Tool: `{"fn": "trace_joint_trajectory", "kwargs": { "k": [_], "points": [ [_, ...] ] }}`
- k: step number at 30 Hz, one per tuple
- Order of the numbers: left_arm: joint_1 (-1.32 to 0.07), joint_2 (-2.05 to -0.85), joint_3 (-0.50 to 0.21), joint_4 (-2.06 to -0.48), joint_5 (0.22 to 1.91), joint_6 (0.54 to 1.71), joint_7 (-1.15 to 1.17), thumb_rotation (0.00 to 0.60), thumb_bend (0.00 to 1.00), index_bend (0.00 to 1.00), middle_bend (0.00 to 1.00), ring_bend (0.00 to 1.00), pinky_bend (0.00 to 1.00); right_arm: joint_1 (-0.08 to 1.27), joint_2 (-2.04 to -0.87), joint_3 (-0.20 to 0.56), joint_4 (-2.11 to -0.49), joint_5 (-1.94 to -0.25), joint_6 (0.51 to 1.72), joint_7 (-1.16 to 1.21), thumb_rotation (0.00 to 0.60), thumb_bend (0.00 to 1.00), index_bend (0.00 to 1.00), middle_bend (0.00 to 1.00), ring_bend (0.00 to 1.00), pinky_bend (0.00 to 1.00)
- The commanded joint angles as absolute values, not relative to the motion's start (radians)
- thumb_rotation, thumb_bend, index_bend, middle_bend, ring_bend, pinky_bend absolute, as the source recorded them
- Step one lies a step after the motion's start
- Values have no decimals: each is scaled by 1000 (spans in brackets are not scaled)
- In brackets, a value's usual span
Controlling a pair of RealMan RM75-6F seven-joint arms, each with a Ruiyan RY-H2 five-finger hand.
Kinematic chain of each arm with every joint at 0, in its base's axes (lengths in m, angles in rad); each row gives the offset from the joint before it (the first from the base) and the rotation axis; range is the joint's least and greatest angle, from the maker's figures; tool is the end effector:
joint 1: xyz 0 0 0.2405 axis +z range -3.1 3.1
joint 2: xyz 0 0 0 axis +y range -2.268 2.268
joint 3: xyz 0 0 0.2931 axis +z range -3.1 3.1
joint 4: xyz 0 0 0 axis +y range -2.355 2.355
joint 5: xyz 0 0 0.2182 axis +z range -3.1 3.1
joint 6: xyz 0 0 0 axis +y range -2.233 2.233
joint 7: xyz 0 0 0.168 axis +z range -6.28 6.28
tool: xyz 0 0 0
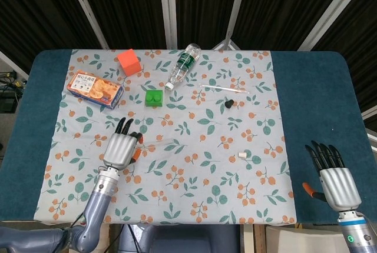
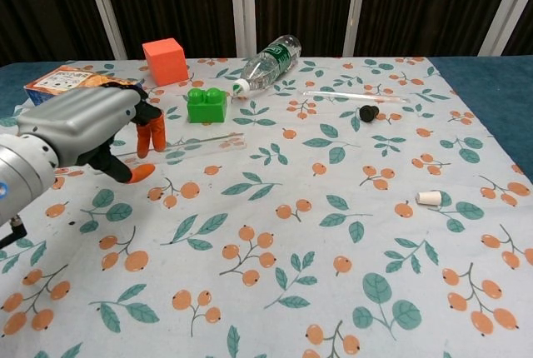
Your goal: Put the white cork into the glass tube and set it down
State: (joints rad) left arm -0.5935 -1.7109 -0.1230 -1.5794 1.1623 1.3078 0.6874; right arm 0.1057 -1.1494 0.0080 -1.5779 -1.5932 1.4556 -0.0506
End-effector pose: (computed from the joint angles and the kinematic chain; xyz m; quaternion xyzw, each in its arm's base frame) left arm -0.1630 0.3270 -0.0489 -0.7067 -0.3205 -0.3801 0.5033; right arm -0.3393 -0.2057 0.1427 0.6492 -0.3633 0.3735 0.5541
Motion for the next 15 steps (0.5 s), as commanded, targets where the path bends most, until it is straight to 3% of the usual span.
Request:
{"fn": "trace_joint_trajectory", "kwargs": {
  "k": [1, 12, 15],
  "points": [
    [-589, -1630, -87, -1542, 1281, 1288, 535, 600, 752, 543, 593, 89, 0, 107, -1148, 10, -1588, -1584, 1447, -59, 600, 250, 0, 0, 0, 0],
    [-589, -1556, -74, -1437, 1431, 1295, 295, 600, 752, 543, 593, 89, 0, 148, -1175, 22, -1638, -1578, 1392, -131, 600, 249, 3, 0, 0, 0],
    [-588, -1543, -86, -1429, 1443, 1302, 254, 600, 752, 543, 593, 89, 0, 173, -1198, 38, -1656, -1574, 1369, -139, 600, 249, 69, 0, 0, 0]
  ]
}}
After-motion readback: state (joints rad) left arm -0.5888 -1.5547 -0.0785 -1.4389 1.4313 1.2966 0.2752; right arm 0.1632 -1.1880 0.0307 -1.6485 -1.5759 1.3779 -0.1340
